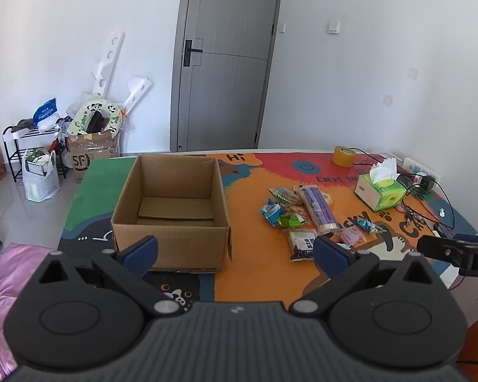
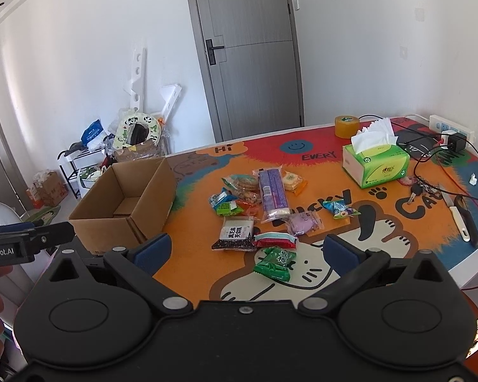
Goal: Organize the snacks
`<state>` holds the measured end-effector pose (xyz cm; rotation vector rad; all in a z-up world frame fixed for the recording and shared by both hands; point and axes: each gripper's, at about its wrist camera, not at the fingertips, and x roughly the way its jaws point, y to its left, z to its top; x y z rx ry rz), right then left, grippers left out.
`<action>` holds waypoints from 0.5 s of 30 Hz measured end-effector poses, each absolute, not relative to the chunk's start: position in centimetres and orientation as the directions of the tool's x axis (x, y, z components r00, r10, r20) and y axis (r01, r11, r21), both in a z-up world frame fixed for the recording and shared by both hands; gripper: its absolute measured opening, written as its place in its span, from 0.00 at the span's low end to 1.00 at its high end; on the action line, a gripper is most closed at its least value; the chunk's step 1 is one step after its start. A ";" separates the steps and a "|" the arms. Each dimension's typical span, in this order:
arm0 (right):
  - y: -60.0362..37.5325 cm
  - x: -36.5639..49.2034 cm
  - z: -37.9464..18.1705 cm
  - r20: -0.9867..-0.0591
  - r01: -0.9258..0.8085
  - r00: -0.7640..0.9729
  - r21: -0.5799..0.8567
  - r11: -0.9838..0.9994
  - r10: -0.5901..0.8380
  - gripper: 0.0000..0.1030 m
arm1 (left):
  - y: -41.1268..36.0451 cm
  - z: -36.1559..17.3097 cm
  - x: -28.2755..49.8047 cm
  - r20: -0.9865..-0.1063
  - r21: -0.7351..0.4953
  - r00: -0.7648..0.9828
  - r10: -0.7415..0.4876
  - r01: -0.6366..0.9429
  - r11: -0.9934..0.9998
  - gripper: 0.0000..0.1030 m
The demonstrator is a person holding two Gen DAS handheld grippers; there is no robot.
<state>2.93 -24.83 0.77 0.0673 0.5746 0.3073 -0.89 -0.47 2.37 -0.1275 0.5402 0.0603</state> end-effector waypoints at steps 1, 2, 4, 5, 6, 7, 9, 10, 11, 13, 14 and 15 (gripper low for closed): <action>-24.8 2.9 0.8 -0.523 -0.265 0.796 0.149 0.953 0.304 1.00 | -0.5 2.5 -0.9 -0.514 -0.105 0.858 0.023 -0.089 0.990 1.00; -24.9 2.9 0.8 -0.522 -0.265 0.797 0.151 0.952 0.304 1.00 | -0.5 2.6 -0.9 -0.512 -0.104 0.859 0.023 -0.088 0.991 1.00; -25.0 3.0 0.7 -0.522 -0.265 0.797 0.153 0.952 0.306 1.00 | -0.6 2.7 -0.8 -0.507 -0.105 0.862 0.024 -0.089 0.991 1.00; -25.0 3.1 0.7 -0.521 -0.265 0.797 0.153 0.952 0.306 1.00 | -0.6 2.8 -0.7 -0.504 -0.109 0.863 0.021 -0.088 0.990 1.00; -25.0 3.0 0.7 -0.520 -0.264 0.798 0.153 0.952 0.304 1.00 | -0.6 2.8 -0.6 -0.501 -0.117 0.865 0.015 -0.085 0.990 1.00; -25.1 3.1 0.7 -0.519 -0.261 0.800 0.152 0.953 0.301 1.00 | -0.6 2.7 -0.3 -0.499 -0.125 0.866 0.007 -0.080 0.989 1.00; -25.2 3.3 0.5 -0.515 -0.257 0.806 0.142 0.956 0.293 1.00 | -0.8 2.4 0.5 -0.505 -0.132 0.863 -0.003 -0.074 0.989 1.00; -25.3 3.6 0.3 -0.515 -0.251 0.808 0.138 0.958 0.286 1.00 | -1.0 2.2 0.9 -0.506 -0.135 0.863 -0.005 -0.073 0.988 1.00; -25.5 3.8 0.1 -0.517 -0.244 0.809 0.139 0.960 0.280 1.00 | -1.1 2.1 1.2 -0.504 -0.140 0.864 -0.007 -0.074 0.987 1.00; -26.0 4.3 -0.3 -0.520 -0.236 0.807 0.151 0.960 0.280 1.00 | -1.4 1.8 1.8 -0.503 -0.145 0.864 -0.011 -0.071 0.987 1.00; -26.3 4.6 -0.6 -0.523 -0.233 0.805 0.156 0.960 0.281 1.00 | -1.6 1.6 2.1 -0.506 -0.143 0.862 -0.012 -0.070 0.987 1.00; -26.6 4.9 -0.9 -0.525 -0.226 0.804 0.162 0.960 0.278 1.00 | -1.8 1.4 2.4 -0.510 -0.138 0.860 -0.012 -0.068 0.988 1.00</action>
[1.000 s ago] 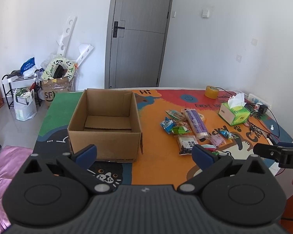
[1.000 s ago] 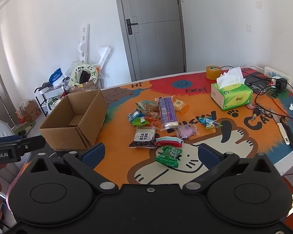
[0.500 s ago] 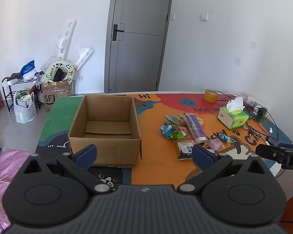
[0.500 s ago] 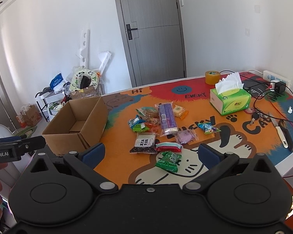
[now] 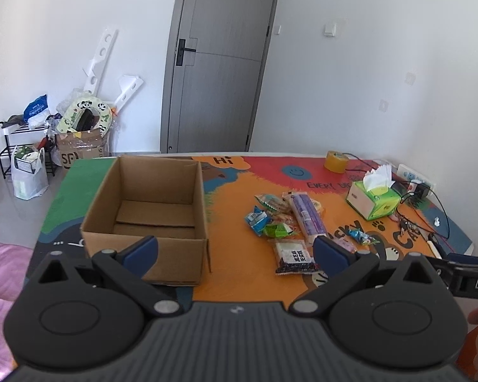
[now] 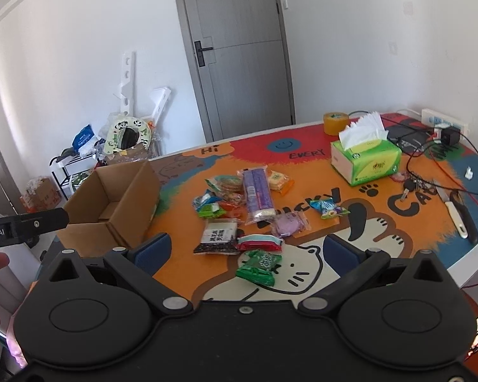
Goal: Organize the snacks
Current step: 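Reach the right gripper to the green snack bag while the left gripper reaches the black-and-white packet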
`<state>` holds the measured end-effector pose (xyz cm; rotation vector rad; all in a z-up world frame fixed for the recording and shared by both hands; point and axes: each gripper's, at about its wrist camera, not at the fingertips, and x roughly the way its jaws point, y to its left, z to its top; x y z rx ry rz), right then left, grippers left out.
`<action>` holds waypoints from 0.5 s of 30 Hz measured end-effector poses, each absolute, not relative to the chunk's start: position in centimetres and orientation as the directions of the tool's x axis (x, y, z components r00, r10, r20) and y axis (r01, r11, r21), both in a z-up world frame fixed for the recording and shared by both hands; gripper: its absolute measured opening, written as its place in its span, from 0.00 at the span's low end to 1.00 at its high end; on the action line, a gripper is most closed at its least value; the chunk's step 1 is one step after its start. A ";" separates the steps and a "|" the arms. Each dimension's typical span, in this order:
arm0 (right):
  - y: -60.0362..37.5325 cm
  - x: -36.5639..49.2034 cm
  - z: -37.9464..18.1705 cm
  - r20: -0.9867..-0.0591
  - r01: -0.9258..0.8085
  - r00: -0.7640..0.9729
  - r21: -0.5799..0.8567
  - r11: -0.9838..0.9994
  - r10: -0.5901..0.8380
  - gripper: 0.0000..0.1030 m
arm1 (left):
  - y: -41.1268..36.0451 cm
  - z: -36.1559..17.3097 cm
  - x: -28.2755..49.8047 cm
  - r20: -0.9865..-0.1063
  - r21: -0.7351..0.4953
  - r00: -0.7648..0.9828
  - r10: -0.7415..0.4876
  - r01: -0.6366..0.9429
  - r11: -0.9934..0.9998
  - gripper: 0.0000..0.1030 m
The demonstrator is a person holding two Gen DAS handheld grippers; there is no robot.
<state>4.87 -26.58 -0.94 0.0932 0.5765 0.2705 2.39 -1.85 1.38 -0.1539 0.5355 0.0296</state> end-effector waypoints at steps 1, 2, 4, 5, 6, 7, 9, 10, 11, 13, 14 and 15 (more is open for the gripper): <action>-26.9 5.2 -1.3 -0.530 -0.215 0.803 0.168 0.962 0.272 1.00 | -2.1 1.2 2.6 -0.513 -0.134 0.858 -0.012 -0.067 0.989 1.00; -27.2 5.6 -1.6 -0.535 -0.205 0.802 0.173 0.963 0.266 1.00 | -2.3 1.0 2.9 -0.513 -0.132 0.858 -0.011 -0.066 0.989 1.00; -27.8 6.2 -2.2 -0.539 -0.187 0.802 0.185 0.965 0.259 1.00 | -2.6 0.5 3.3 -0.512 -0.133 0.859 -0.012 -0.065 0.989 1.00; -28.1 6.4 -2.6 -0.538 -0.174 0.805 0.187 0.967 0.249 1.00 | -2.8 0.3 3.5 -0.511 -0.133 0.859 -0.014 -0.062 0.989 1.00; -28.3 6.7 -2.9 -0.539 -0.166 0.807 0.185 0.969 0.241 1.00 | -3.0 0.0 3.8 -0.513 -0.133 0.858 -0.016 -0.062 0.989 1.00; -28.6 6.9 -3.1 -0.540 -0.166 0.806 0.186 0.968 0.242 1.00 | -3.2 -0.2 4.1 -0.517 -0.135 0.856 -0.019 -0.060 0.989 1.00; -29.1 7.4 -3.7 -0.542 -0.170 0.801 0.200 0.965 0.253 1.00 | -3.4 -0.6 4.7 -0.521 -0.142 0.853 -0.032 -0.049 0.989 1.00; -29.4 7.6 -3.9 -0.541 -0.168 0.801 0.207 0.964 0.255 1.00 | -3.6 -0.8 5.0 -0.521 -0.146 0.853 -0.039 -0.044 0.988 1.00; -29.7 7.8 -4.2 -0.539 -0.164 0.803 0.212 0.963 0.255 1.00 | -3.8 -1.0 5.3 -0.521 -0.149 0.853 -0.045 -0.038 0.988 1.00; -30.2 8.3 -4.7 -0.535 -0.155 0.806 0.222 0.963 0.253 1.00 | -4.4 -1.3 5.9 -0.520 -0.150 0.852 -0.059 -0.023 0.988 1.00; -30.5 8.5 -5.0 -0.535 -0.148 0.807 0.227 0.963 0.250 0.99 | -4.7 -1.5 6.1 -0.520 -0.151 0.852 -0.066 -0.015 0.988 1.00; -30.7 8.7 -5.3 -0.536 -0.143 0.806 0.235 0.961 0.251 0.99 | -4.9 -1.7 6.4 -0.520 -0.151 0.851 -0.072 -0.009 0.988 1.00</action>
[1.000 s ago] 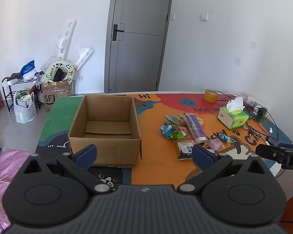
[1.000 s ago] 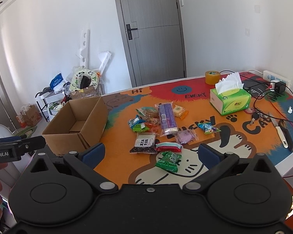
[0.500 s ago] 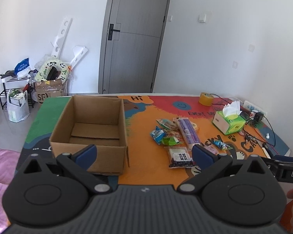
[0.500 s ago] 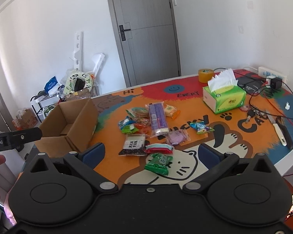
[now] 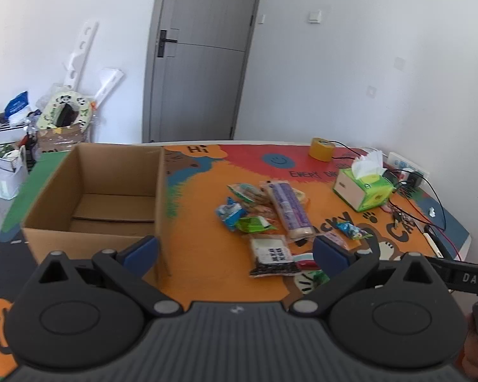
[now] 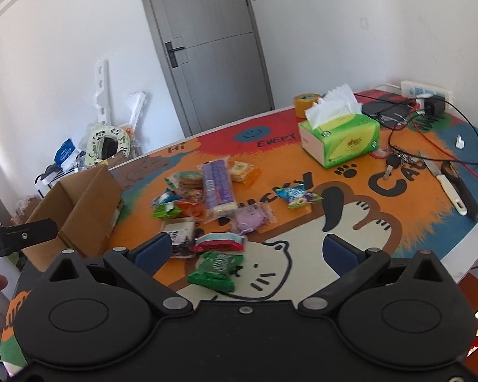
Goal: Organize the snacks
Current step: 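Reach the right gripper to the green snack bag while the left gripper reaches the black-and-white packet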
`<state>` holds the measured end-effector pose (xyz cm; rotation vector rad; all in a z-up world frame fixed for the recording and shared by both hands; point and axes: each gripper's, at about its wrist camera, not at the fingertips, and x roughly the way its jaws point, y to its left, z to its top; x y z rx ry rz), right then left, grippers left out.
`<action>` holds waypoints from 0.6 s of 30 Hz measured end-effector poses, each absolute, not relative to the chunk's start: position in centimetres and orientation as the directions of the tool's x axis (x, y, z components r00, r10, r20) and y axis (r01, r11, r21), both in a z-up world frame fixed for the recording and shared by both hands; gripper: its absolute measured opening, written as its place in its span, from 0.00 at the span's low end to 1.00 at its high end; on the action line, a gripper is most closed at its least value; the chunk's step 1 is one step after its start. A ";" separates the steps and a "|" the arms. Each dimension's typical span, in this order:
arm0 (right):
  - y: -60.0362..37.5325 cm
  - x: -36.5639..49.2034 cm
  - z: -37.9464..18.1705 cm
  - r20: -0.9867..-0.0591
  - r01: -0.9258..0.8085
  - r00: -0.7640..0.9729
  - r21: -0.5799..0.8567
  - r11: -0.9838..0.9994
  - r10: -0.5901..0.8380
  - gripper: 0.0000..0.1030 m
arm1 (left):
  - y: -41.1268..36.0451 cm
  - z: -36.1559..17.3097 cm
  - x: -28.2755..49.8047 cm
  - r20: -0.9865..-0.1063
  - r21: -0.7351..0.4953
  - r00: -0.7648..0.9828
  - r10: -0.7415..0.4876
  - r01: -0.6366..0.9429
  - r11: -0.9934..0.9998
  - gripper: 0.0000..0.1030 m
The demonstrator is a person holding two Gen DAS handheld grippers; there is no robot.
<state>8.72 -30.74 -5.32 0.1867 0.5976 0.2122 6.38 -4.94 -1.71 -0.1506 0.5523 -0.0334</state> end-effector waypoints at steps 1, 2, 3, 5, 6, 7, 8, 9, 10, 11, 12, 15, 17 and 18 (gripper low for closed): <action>-31.0 8.9 -5.6 -0.536 -0.145 0.804 0.243 0.959 0.257 0.98 | -5.3 -1.9 6.7 -0.522 -0.154 0.849 -0.077 -0.005 0.988 1.00; -31.2 9.1 -5.9 -0.537 -0.147 0.802 0.247 0.958 0.261 0.96 | -5.5 -2.2 7.0 -0.524 -0.159 0.848 -0.084 -0.001 0.987 0.99; -31.3 9.3 -6.1 -0.538 -0.147 0.802 0.247 0.958 0.262 0.96 | -5.7 -2.4 7.3 -0.526 -0.162 0.846 -0.092 0.007 0.987 0.99; -31.4 9.7 -6.6 -0.538 -0.143 0.804 0.242 0.960 0.255 0.96 | -6.2 -2.9 8.0 -0.530 -0.160 0.842 -0.101 0.018 0.987 0.98; -31.5 9.8 -6.8 -0.540 -0.140 0.803 0.238 0.961 0.251 0.96 | -6.5 -3.1 8.4 -0.532 -0.159 0.841 -0.103 0.020 0.987 0.98; -31.5 10.0 -7.1 -0.543 -0.140 0.802 0.234 0.962 0.249 0.96 | -6.7 -3.3 8.7 -0.533 -0.160 0.839 -0.106 0.023 0.987 0.98; -31.6 10.2 -7.3 -0.544 -0.144 0.801 0.234 0.961 0.252 0.96 | -6.9 -3.5 9.0 -0.534 -0.162 0.838 -0.112 0.029 0.986 0.98; -31.7 10.4 -7.6 -0.544 -0.146 0.799 0.235 0.961 0.254 0.96 | -7.1 -3.8 9.3 -0.535 -0.164 0.837 -0.118 0.034 0.986 0.98; -31.8 10.7 -7.8 -0.545 -0.145 0.799 0.236 0.961 0.254 0.96 | -7.2 -4.0 9.6 -0.536 -0.165 0.835 -0.121 0.037 0.986 0.98; -31.9 10.9 -8.1 -0.547 -0.142 0.798 0.238 0.961 0.254 0.94 | -7.4 -4.2 9.8 -0.538 -0.165 0.834 -0.121 0.037 0.986 0.97; -32.1 11.1 -8.4 -0.549 -0.141 0.796 0.243 0.960 0.256 0.93 | -7.5 -4.4 10.1 -0.540 -0.168 0.832 -0.125 0.039 0.985 0.96; -32.3 11.9 -9.2 -0.562 -0.147 0.780 0.266 0.953 0.277 0.81 | -7.9 -5.3 11.0 -0.552 -0.180 0.822 -0.139 0.045 0.983 0.92; -32.3 12.4 -9.7 -0.572 -0.153 0.767 0.277 0.949 0.291 0.79 | -8.1 -5.9 11.7 -0.562 -0.181 0.815 -0.139 0.042 0.983 0.89; -32.3 12.5 -9.9 -0.574 -0.158 0.763 0.283 0.946 0.298 0.79 | -8.2 -6.2 12.0 -0.568 -0.185 0.810 -0.142 0.043 0.982 0.88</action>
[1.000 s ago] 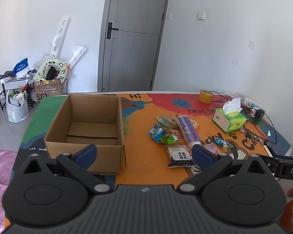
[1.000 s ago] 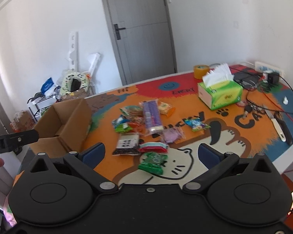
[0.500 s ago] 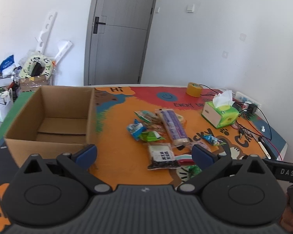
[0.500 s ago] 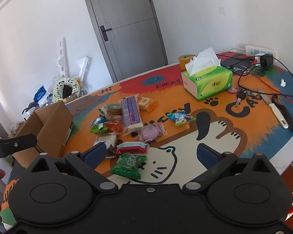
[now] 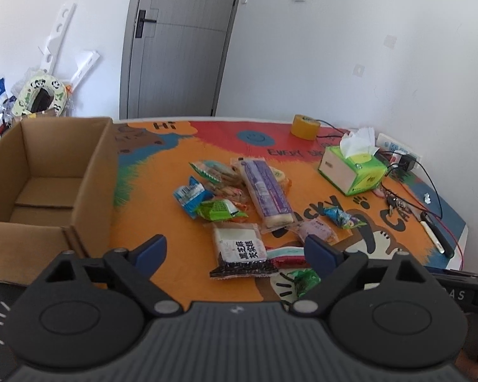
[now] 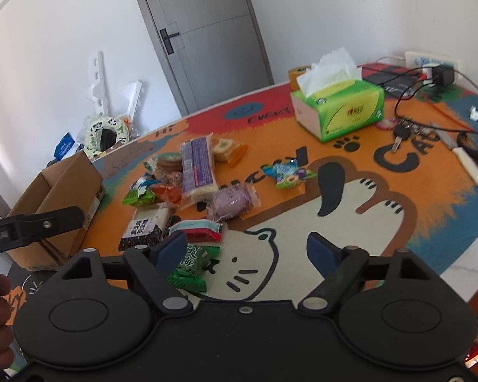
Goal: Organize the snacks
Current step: 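Reach the right gripper to the green snack bag while the left gripper reaches the black-and-white packet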
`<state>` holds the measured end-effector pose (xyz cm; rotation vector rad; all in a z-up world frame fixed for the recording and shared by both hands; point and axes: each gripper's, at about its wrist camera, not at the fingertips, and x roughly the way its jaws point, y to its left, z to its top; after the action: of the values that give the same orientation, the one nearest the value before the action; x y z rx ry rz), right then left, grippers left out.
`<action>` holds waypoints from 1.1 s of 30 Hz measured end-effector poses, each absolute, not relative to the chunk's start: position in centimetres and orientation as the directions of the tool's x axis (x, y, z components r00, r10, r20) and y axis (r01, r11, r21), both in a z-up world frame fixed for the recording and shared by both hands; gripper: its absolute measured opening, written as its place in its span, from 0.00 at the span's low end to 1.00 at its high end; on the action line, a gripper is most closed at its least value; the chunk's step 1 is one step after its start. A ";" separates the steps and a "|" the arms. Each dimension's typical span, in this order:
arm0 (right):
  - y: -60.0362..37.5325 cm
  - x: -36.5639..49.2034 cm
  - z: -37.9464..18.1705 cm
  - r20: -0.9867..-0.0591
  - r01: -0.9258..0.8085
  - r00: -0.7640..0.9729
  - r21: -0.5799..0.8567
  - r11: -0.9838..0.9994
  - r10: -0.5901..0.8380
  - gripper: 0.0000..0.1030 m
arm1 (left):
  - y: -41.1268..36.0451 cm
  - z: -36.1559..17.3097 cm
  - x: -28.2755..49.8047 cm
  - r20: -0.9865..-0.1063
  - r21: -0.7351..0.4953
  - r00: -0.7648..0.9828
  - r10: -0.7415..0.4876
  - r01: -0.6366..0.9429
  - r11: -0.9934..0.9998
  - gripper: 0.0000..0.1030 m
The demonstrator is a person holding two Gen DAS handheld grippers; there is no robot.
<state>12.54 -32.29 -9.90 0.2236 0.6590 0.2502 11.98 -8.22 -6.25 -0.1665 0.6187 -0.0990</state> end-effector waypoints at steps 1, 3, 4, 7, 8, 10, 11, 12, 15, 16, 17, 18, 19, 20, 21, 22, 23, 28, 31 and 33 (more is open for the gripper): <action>-32.2 12.7 -10.1 -0.577 -0.164 0.756 0.293 0.942 0.311 0.79 | -8.2 -6.5 12.3 -0.575 -0.189 0.806 -0.145 0.041 0.981 0.87; -31.9 13.1 -10.4 -0.583 -0.177 0.741 0.311 0.934 0.335 0.76 | -8.3 -7.1 12.9 -0.583 -0.195 0.799 -0.148 0.039 0.980 0.84; -31.6 13.3 -10.5 -0.586 -0.183 0.735 0.314 0.932 0.342 0.75 | -8.3 -7.3 13.2 -0.587 -0.197 0.796 -0.150 0.040 0.980 0.84; -30.7 13.8 -11.0 -0.596 -0.197 0.717 0.324 0.925 0.361 0.74 | -8.2 -8.0 13.8 -0.597 -0.196 0.789 -0.148 0.036 0.980 0.83; -30.4 14.1 -11.1 -0.601 -0.197 0.711 0.329 0.924 0.366 0.73 | -8.2 -8.1 14.0 -0.601 -0.197 0.786 -0.148 0.034 0.980 0.83; -29.8 14.6 -11.4 -0.611 -0.202 0.697 0.334 0.921 0.375 0.69 | -8.1 -8.4 14.3 -0.606 -0.199 0.781 -0.152 0.036 0.979 0.82; -29.5 14.8 -11.6 -0.617 -0.204 0.690 0.335 0.920 0.378 0.68 | -8.0 -8.6 14.4 -0.610 -0.198 0.778 -0.152 0.035 0.979 0.81; -29.2 15.1 -11.8 -0.625 -0.203 0.682 0.338 0.919 0.380 0.67 | -8.0 -8.7 14.6 -0.614 -0.198 0.774 -0.152 0.035 0.980 0.80; -28.4 15.9 -12.5 -0.650 -0.204 0.647 0.355 0.912 0.398 0.61 | -8.0 -9.1 15.1 -0.625 -0.201 0.765 -0.157 0.037 0.979 0.79; -28.3 16.0 -12.6 -0.654 -0.202 0.642 0.361 0.910 0.401 0.60 | -8.0 -9.3 15.2 -0.628 -0.203 0.762 -0.159 0.037 0.979 0.79; -28.2 16.2 -12.8 -0.655 -0.200 0.636 0.371 0.907 0.408 0.54 | -8.0 -9.5 15.4 -0.632 -0.204 0.758 -0.159 0.035 0.978 0.79; -28.0 16.3 -12.9 -0.656 -0.201 0.638 0.363 0.910 0.403 0.49 | -8.0 -9.6 15.6 -0.637 -0.205 0.754 -0.158 0.032 0.978 0.79; -27.7 16.3 -12.9 -0.661 -0.204 0.645 0.335 0.920 0.384 0.39 | -8.1 -9.8 15.9 -0.642 -0.206 0.750 -0.158 0.030 0.978 0.79; -27.6 16.3 -12.9 -0.663 -0.209 0.646 0.322 0.923 0.378 0.35 | -8.2 -9.9 16.1 -0.646 -0.207 0.746 -0.160 0.031 0.978 0.79; -27.8 16.4 -12.9 -0.662 -0.207 0.645 0.329 0.921 0.382 0.35 | -8.3 -10.0 16.3 -0.649 -0.207 0.743 -0.162 0.032 0.978 0.79; -28.1 16.5 -13.0 -0.660 -0.203 0.643 0.341 0.918 0.388 0.34 | -8.5 -10.1 16.6 -0.651 -0.205 0.741 -0.162 0.034 0.978 0.79; -28.4 16.5 -13.0 -0.658 -0.199 0.645 0.347 0.917 0.389 0.32 | -8.7 -10.2 16.8 -0.653 -0.201 0.740 -0.161 0.035 0.979 0.79; -29.7 16.8 -13.0 -0.658 -0.164 0.665 0.332 0.929 0.353 0.32 | -9.9 -10.7 17.6 -0.664 -0.187 0.730 -0.159 0.044 0.981 0.80; -30.8 17.0 -13.0 -0.655 -0.135 0.679 0.333 0.933 0.332 0.32 | -10.6 -11.1 18.0 -0.673 -0.174 0.723 -0.154 0.047 0.984 0.80; -31.5 17.2 -13.0 -0.654 -0.114 0.689 0.326 0.938 0.311 0.32 | -11.0 -11.3 18.3 -0.680 -0.162 0.719 -0.145 0.045 0.986 0.80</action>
<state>17.18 -31.51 -13.03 0.2699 0.7765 0.2407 18.26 -11.04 -11.32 -0.1379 0.7616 -0.1050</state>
